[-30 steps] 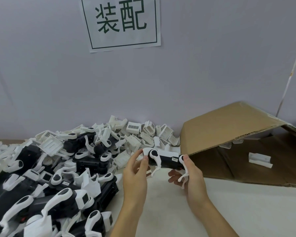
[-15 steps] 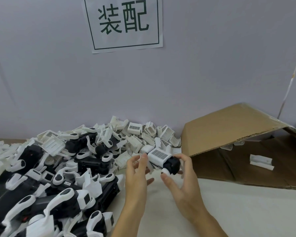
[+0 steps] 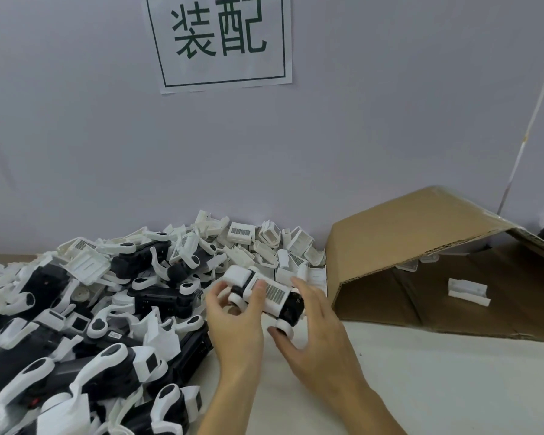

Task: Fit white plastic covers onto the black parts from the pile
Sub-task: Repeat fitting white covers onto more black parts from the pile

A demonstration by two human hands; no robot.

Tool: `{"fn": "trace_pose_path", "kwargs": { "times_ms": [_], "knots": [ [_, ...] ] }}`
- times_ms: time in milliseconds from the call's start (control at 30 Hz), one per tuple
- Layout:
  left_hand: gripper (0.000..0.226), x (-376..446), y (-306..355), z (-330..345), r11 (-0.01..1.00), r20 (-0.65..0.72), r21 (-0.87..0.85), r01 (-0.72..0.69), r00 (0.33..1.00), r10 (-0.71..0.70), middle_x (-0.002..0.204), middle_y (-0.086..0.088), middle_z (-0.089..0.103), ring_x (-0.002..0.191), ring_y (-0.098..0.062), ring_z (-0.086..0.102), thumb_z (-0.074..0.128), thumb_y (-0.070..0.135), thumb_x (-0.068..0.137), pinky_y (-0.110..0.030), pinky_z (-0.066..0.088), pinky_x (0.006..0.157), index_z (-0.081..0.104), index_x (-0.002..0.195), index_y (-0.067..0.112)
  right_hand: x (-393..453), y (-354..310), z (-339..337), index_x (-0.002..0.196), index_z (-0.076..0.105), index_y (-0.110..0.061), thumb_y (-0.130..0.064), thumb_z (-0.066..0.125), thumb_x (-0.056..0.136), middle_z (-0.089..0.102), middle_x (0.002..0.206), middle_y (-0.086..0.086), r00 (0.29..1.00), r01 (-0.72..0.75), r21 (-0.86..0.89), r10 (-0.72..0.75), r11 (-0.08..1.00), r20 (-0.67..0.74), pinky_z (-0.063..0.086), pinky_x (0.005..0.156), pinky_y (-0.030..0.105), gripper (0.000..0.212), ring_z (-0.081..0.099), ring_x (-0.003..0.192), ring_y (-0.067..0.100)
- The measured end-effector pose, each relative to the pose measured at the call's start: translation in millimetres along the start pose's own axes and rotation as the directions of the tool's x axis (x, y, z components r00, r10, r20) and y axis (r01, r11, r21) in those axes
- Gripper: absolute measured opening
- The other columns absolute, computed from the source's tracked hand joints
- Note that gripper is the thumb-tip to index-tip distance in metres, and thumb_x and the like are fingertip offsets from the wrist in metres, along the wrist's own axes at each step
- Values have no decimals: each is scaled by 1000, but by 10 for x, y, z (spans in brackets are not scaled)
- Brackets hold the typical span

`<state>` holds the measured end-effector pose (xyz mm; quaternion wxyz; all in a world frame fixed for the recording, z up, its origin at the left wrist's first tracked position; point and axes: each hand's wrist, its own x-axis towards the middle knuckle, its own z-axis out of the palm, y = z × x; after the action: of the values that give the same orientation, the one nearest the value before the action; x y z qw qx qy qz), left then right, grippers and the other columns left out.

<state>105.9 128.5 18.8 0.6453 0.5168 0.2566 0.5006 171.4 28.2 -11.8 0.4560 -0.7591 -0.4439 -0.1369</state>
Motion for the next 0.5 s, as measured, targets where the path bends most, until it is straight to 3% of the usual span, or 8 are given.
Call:
{"fn": "trace_pose_path", "kwargs": {
  "times_ms": [67,100,200,233,300,367,433,500],
  "knots": [
    [29,-17,4,11,998,39,55,-29,999,27,109,6,61,88,6,65,74,33,86,-17,56,64,54,107,39,-1,12,10,136,35,-47,-63,48,90,50,125,-24,997,-73,55,75,996,-25,45,84,12,50,54,106,-2],
    [25,-20,-3,19,996,51,79,-45,998,41,115,4,59,96,1,64,70,33,90,-20,58,69,56,111,35,-1,23,16,129,42,-47,-60,48,92,58,113,-24,992,-115,119,121,986,-47,46,76,11,40,59,95,-1],
    [24,-33,-17,33,952,16,263,-156,987,157,132,3,43,122,-17,51,54,35,100,-42,49,101,54,123,27,44,30,35,104,61,-41,-45,54,97,69,82,-11,918,-375,376,395,847,26,50,54,24,11,64,62,7],
    [24,-41,-12,32,944,-17,273,-185,980,197,134,4,38,124,-21,48,50,34,102,-45,45,104,53,124,26,87,39,36,98,64,-36,-44,55,98,71,82,-5,841,-513,452,532,729,95,52,50,30,12,64,58,9],
    [31,-46,-4,4,953,-107,231,-196,968,226,139,3,35,124,-23,47,44,33,101,-47,45,103,53,128,22,180,23,19,100,65,-22,-43,54,98,69,85,10,634,-720,565,713,403,299,49,43,29,24,64,52,20],
    [30,-17,-3,-28,976,-185,170,-139,968,170,142,0,36,124,-23,47,41,25,102,-48,47,100,51,130,23,271,-50,-29,108,60,-9,-39,51,100,62,78,16,490,-790,601,709,116,507,46,41,25,33,60,48,26],
    [25,9,-2,-43,988,-221,130,-86,969,113,140,-1,38,126,-24,47,39,18,104,-41,47,93,51,124,26,380,-156,-95,107,59,-4,-34,52,101,54,74,16,479,-750,657,622,-77,619,46,38,23,31,56,54,28],
    [24,27,-13,-40,992,-226,111,-65,970,88,135,-1,39,125,-25,48,40,14,103,-36,46,85,52,119,26,610,-297,-275,108,58,-2,-29,50,102,50,81,15,562,-605,767,568,-213,601,46,37,23,29,51,62,27]
  ]
}}
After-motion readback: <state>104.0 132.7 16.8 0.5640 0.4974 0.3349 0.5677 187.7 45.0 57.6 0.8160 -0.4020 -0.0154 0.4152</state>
